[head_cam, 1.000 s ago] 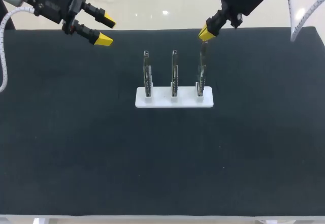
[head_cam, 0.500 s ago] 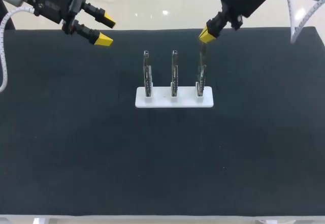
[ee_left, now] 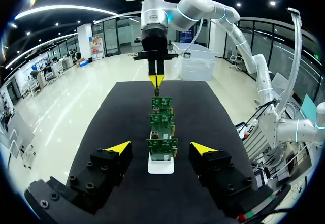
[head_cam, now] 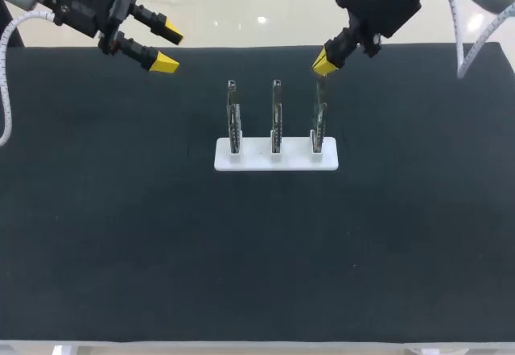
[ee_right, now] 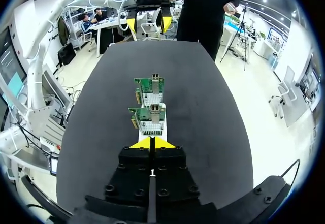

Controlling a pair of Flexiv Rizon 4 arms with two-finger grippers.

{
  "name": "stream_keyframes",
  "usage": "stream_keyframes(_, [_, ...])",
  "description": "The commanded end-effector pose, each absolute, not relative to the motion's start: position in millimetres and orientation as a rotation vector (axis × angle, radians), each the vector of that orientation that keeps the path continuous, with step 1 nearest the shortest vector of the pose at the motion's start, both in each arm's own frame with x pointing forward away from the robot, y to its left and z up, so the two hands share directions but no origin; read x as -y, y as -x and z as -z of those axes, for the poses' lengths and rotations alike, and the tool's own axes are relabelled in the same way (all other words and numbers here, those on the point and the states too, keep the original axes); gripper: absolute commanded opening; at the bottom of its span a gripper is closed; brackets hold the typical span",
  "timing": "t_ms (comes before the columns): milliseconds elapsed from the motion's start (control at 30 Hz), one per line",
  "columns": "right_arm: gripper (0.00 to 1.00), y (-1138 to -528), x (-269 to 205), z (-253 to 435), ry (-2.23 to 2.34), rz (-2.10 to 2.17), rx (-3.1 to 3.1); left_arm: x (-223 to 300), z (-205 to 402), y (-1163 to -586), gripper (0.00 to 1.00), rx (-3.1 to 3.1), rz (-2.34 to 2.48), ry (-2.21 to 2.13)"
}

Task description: Pick up the optical module with the left hand, and insert it into the network port with the right hand.

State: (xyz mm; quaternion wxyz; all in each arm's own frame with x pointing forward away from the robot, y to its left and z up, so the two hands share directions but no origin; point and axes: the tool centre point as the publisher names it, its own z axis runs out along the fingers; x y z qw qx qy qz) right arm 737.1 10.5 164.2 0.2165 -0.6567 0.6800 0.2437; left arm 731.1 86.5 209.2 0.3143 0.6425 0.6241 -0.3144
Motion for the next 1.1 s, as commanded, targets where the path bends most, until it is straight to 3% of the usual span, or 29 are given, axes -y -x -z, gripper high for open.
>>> stream_keyframes(33, [0.0,-736.4,-11.4,-157.3,1.815,-0.677,-1.876,-86.2,-209.7,-731.7,1.0,-1.649,0.828,-1.696])
stream_keyframes(1100, [0.0,-734.4,-10.8,-135.1,1.869,-0.674,-1.892,-86.2,-209.7,-731.7,1.0,-1.649,0.828,-1.696])
